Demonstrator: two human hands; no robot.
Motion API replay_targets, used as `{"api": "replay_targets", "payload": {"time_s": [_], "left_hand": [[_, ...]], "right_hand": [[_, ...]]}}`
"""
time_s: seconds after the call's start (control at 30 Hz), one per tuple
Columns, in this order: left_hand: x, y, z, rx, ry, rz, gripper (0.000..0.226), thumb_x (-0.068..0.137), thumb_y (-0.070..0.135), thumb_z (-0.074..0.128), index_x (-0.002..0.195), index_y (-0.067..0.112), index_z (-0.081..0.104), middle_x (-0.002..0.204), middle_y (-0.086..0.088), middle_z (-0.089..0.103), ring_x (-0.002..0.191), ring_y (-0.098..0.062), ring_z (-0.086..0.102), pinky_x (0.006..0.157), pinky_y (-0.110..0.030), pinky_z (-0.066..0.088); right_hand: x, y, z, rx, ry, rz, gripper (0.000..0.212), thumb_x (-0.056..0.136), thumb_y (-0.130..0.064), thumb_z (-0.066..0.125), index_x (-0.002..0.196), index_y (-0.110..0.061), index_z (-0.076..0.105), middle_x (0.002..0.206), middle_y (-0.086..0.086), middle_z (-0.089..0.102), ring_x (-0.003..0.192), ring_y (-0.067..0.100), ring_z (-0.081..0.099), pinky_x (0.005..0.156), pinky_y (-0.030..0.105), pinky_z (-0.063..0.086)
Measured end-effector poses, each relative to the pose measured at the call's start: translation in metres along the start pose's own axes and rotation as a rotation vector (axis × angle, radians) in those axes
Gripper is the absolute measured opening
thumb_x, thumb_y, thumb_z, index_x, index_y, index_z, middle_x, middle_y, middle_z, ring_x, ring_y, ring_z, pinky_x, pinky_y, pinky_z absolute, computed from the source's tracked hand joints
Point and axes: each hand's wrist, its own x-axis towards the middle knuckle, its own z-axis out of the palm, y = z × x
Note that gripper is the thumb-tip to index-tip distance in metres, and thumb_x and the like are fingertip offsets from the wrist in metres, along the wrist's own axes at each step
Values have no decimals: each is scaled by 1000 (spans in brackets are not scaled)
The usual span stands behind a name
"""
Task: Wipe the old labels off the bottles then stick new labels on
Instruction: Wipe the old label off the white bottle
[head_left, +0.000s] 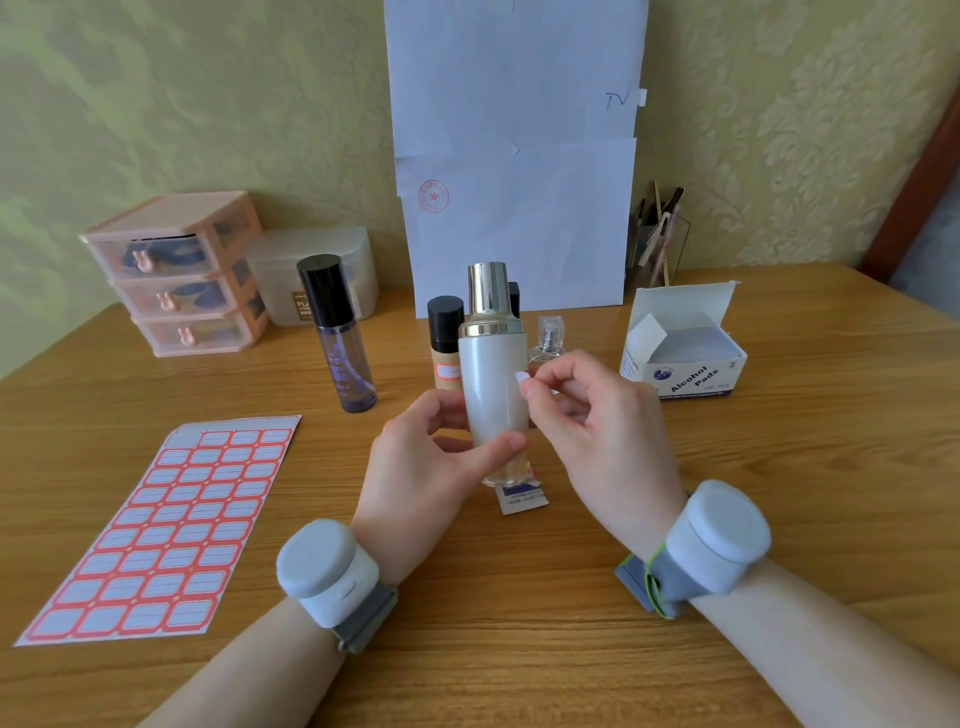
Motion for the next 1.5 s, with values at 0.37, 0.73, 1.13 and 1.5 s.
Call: {"api": "replay_targets", "payload": {"time_s": [0.37, 0.73, 1.13, 1.5], "left_hand": [[0, 5, -3, -167, -89, -50, 20, 80, 30, 80, 97, 40, 74, 99, 7, 78, 87, -17, 77, 79, -45, 64], [2, 3, -3, -247, -141, -98, 19, 86, 24, 75, 104, 29, 74, 99, 2, 79, 86, -18, 77, 74, -33, 64], [5, 1, -5, -408, -236, -154, 36, 86, 26, 72, 119, 13, 72, 110, -6, 77, 99, -27, 75, 78, -37, 63], [5, 4, -5, -503, -257, -200, 25, 92, 18, 64, 114, 12, 74, 110, -13, 76, 98, -31, 75, 74, -35, 62]], "right_hand": [[-1, 4, 0, 115, -26, 78, 12, 95, -25, 60, 95, -14, 65, 86, -6, 75, 77, 2, 71, 65, 29, 60], [0, 4, 0, 174, -25, 94, 9, 96, -26, 59, 96, -19, 64, 92, -3, 76, 81, 1, 72, 67, 18, 58], [0, 3, -1, 225, -21, 105, 7, 98, -24, 58, 95, -20, 63, 90, -6, 74, 78, 0, 71, 69, 18, 58], [3, 1, -3, 321, -32, 166, 11, 99, -22, 57, 93, -16, 63, 85, -5, 75, 76, 5, 73, 67, 25, 60]]}}
